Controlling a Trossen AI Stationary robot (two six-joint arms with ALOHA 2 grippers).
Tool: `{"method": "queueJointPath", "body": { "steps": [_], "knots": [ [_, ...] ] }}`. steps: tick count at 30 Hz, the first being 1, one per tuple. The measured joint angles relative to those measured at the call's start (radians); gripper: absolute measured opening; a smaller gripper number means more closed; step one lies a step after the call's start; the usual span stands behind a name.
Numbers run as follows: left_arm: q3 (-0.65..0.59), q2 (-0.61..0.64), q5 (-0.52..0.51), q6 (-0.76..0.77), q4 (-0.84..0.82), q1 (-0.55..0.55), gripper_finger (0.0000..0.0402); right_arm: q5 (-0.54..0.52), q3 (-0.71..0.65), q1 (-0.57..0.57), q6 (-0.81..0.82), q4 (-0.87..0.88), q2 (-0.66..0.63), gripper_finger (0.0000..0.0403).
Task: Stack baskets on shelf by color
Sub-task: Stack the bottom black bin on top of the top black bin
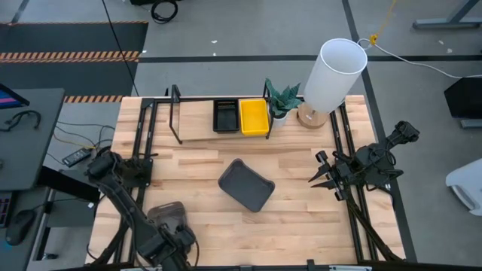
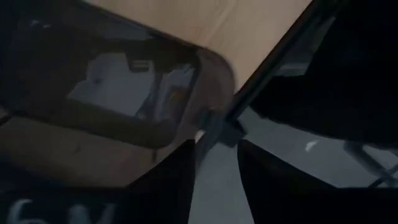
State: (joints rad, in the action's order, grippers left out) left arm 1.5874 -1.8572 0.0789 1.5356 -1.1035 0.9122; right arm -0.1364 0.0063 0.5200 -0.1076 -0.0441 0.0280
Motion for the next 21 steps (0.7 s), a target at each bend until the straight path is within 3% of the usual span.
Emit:
{"method": "queueJointPath", "body": {
  "steps": [7,12,21],
  "knots": [
    [-0.039,-0.008,0.003,0.067,0.038,0.011,0.0165,0.000,0.000,0.000,0.000,0.000,0.000,0.0090],
    [-0.041,-0.008,0.004,0.022,0.088,-0.003,0.0190,0.000,0.000,0.000,0.000,-0.001,0.000,0.0090],
    [-0.041,-0.085,0.061,-0.119,0.107,-0.022,0.0179,0.000,0.000,0.000,0.000,-0.005,0.000,0.0090]
  ]
}}
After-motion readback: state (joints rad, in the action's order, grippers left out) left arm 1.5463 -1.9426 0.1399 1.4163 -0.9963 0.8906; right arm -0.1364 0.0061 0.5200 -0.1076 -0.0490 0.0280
